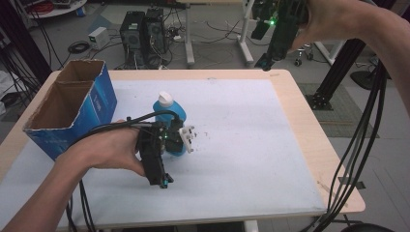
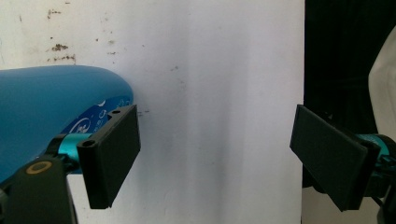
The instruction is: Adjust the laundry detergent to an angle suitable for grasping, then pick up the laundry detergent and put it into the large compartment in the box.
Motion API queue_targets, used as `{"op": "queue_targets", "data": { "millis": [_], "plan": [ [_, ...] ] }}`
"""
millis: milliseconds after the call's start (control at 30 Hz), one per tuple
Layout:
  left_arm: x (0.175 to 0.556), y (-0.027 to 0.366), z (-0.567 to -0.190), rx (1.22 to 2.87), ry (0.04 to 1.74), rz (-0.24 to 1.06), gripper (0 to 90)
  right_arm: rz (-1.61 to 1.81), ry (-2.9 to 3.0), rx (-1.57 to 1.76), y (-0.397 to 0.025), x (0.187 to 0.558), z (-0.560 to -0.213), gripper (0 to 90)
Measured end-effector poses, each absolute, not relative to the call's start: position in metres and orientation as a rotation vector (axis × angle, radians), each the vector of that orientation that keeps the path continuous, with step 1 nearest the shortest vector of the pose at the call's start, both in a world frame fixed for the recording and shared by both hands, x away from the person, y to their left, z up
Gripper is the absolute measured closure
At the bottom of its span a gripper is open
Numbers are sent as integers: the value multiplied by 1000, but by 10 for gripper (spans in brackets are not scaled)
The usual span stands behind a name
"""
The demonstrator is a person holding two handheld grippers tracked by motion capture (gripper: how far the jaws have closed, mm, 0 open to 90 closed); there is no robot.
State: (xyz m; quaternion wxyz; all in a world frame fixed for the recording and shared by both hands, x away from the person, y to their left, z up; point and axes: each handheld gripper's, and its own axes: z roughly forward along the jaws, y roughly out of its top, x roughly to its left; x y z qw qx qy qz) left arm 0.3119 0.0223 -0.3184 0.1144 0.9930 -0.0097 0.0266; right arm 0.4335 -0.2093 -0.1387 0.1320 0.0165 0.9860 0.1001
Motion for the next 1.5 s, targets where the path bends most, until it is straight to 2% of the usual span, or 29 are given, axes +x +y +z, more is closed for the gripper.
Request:
{"op": "queue_targets", "data": {
  "millis": [1500],
  "plan": [
    [312, 31, -312, 2890, -15, 67, 162, 275, 2855, 49, -211, 436, -142, 131]
  ]
}}
